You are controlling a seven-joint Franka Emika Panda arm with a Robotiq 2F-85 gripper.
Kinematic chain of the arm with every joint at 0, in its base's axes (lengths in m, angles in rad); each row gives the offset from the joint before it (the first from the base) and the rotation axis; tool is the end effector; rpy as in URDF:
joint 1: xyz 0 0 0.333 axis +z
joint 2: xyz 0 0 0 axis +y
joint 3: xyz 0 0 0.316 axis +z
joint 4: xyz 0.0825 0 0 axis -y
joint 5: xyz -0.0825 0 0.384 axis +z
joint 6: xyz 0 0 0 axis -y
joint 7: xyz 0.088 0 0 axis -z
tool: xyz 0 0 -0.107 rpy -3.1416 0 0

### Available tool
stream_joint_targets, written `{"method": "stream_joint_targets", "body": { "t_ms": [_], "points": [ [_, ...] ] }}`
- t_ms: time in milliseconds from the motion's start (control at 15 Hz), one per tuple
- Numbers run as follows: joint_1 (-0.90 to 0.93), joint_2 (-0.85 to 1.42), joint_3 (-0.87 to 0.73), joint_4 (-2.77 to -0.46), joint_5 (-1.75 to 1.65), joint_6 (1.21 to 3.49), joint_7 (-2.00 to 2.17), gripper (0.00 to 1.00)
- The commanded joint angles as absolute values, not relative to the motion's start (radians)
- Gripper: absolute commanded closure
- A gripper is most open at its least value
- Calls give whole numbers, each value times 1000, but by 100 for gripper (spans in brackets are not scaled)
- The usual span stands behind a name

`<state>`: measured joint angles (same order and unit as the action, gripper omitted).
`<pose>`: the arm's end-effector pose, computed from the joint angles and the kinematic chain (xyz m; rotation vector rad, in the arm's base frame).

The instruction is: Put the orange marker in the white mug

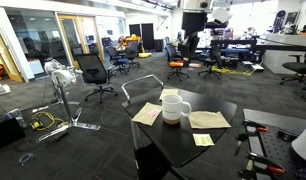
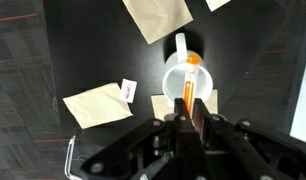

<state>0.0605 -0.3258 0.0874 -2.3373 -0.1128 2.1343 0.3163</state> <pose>0.4557 0.0648 0.4740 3.0324 -0.1772 0.2230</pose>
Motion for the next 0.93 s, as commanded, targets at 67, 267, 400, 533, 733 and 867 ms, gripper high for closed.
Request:
{"method": "stream_joint_targets", "body": {
  "t_ms": [67,267,400,533,733,867],
  "points": [
    [31,-332,85,-2335,-108,2126,294,89],
    [27,-335,81,-2335,-108,2124,293,89],
    [27,-335,82,-2336,-108,2124,293,89],
    [27,-335,82,-2336,-108,2124,293,97],
    [27,-327,78,-2336,-113,2127,275,97],
    [27,-329,76,-2340,-118,2124,258,97]
  ]
}}
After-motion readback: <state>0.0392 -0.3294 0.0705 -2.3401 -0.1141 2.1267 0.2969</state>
